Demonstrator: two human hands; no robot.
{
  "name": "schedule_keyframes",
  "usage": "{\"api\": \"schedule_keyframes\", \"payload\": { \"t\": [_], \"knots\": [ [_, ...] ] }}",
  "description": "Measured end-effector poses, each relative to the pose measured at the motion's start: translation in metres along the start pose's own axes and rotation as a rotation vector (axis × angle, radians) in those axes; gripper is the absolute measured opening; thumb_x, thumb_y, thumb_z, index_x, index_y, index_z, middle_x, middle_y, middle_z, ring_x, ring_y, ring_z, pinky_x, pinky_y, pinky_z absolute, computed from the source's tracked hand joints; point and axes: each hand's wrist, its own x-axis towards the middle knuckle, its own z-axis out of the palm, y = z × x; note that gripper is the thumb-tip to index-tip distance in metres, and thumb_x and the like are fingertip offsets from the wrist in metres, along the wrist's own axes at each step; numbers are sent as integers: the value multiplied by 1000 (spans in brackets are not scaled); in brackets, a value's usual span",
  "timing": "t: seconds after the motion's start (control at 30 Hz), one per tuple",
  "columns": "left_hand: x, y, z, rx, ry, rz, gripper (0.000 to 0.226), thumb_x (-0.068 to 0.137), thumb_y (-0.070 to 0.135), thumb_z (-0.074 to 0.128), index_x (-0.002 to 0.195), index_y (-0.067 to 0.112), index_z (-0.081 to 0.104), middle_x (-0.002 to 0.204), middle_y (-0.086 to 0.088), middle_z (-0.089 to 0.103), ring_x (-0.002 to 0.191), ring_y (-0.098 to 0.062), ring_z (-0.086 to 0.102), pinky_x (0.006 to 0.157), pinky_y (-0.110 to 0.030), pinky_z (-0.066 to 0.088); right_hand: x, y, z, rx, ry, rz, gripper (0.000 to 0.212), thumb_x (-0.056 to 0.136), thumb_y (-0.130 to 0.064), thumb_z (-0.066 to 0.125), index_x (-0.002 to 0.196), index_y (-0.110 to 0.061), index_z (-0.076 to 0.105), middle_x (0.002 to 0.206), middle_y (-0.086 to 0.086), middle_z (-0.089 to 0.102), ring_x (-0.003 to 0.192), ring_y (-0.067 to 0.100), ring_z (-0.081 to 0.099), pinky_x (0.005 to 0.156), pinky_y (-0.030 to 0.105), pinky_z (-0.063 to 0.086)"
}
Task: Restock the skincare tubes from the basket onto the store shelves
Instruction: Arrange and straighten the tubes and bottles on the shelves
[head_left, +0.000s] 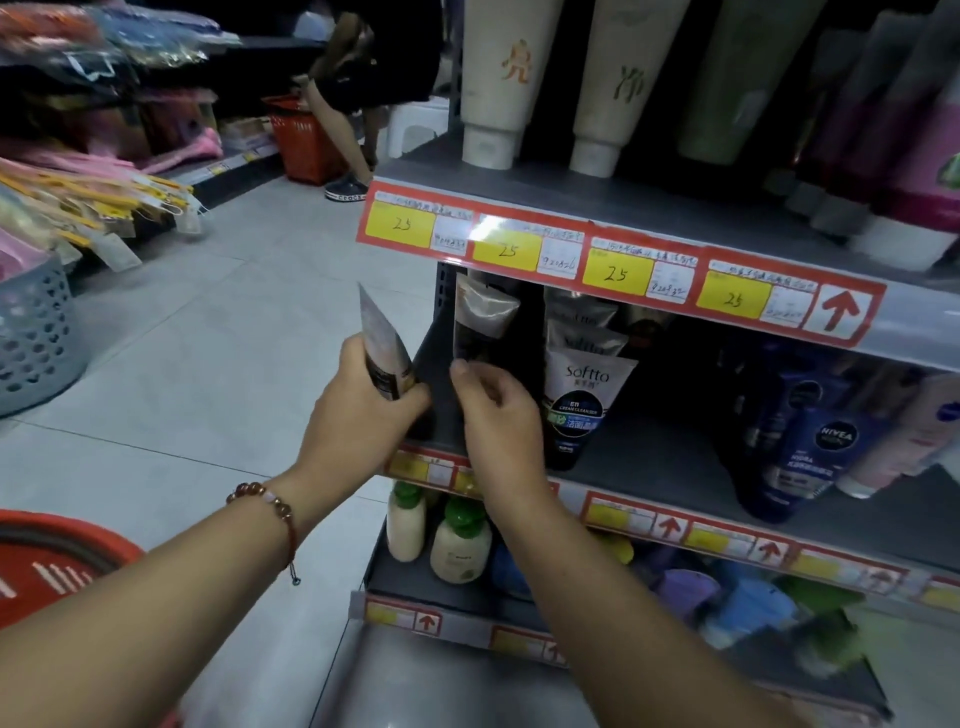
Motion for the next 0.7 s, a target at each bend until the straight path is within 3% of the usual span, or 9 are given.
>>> {"api": "schedule_keyframes", "payload": {
  "t": [0.1,0.2,0.37,0.5,0.63,0.7],
  "knots": [
    [1,-4,-4,29,-10,-48,44,80,37,69,112,26,40,96,5,62,86,-18,62,72,-39,53,27,22,9,-256,134,36,46,83,-29,66,127,-17,56,115,3,63,106,21,62,93,35,50],
    [-1,-6,-8,40,-24,-43,45,81,39,69,114,27,40,98,6,62,87,-16,62,73,-41,55,48,26,23,-377,185,44,59,80,-27,66,135,-14,48,129,9,58,117,30,57,98,40,48],
    [2,-6,-11,-35,-22,-78,44,81,39,70,113,27,42,99,8,63,90,-14,63,77,-40,54,69,25,34,-262,258,143,47,80,-21,69,125,-15,55,123,7,64,111,30,61,92,39,50],
    [4,-8,-12,-68,-30,-87,43,81,39,71,111,28,42,97,8,63,89,-12,63,78,-42,56,67,28,32,-185,280,107,48,78,-22,77,119,-10,57,117,5,67,107,26,64,87,33,51],
    [3,-9,-14,-63,-57,-76,44,82,40,71,113,27,42,99,8,63,91,-12,63,81,-44,57,64,34,36,-438,216,46,51,73,-34,76,118,-17,58,121,9,60,111,30,58,94,42,50],
    [2,-9,-16,-58,-71,-70,42,81,40,71,111,28,43,98,9,63,90,-12,63,81,-45,57,64,33,37,-503,169,51,49,71,-31,75,117,-19,60,121,10,57,112,31,56,95,44,49]
  ]
}}
